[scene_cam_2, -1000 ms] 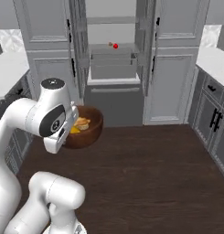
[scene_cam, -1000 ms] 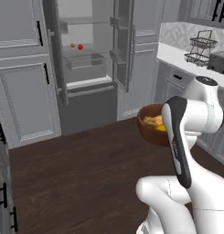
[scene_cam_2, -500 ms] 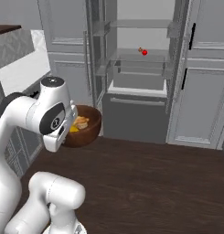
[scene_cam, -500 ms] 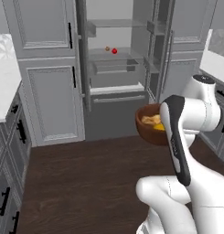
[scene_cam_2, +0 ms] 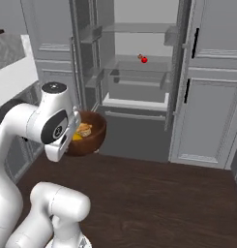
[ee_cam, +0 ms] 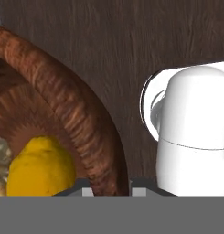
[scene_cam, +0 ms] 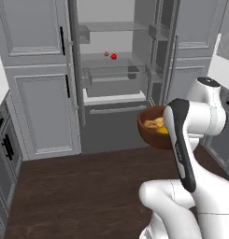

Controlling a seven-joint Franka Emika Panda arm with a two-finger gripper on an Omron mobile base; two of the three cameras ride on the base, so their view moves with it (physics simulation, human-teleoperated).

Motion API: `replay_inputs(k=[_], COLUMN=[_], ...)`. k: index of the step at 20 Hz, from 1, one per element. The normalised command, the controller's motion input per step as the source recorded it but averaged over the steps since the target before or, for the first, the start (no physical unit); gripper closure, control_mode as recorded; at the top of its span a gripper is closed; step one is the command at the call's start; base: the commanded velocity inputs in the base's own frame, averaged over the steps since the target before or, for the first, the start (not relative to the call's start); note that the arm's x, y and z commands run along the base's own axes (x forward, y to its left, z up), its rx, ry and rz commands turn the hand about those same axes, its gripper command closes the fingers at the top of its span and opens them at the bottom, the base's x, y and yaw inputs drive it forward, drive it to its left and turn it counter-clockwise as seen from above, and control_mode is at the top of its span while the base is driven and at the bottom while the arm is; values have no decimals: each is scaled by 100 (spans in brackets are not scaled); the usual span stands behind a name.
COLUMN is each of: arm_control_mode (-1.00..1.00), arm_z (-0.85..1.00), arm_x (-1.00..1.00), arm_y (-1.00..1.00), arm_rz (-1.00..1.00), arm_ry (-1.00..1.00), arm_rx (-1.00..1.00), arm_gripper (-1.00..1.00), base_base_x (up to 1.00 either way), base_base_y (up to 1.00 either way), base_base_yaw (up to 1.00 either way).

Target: Pick the chicken drumstick and lemon from their plates and place them in the bowl. Then put the bowl in the fridge.

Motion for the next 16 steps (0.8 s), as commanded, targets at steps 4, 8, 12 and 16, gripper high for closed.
replay_inputs(k=[4, 8, 12, 16], arm_control_mode=[100, 100, 100, 100], arm_z=[0, 0, 0, 0], arm_x=[0, 0, 0, 0], arm_y=[0, 0, 0, 0], arm_rz=[0, 0, 0, 0], arm_ry=[0, 0, 0, 0], arm_rx=[0, 0, 0, 0], arm_gripper=[100, 100, 100, 100], base_base_x=[99, 95, 85, 83], base_base_y=[-18, -53, -67, -34], base_base_yaw=[6, 13, 15, 13])
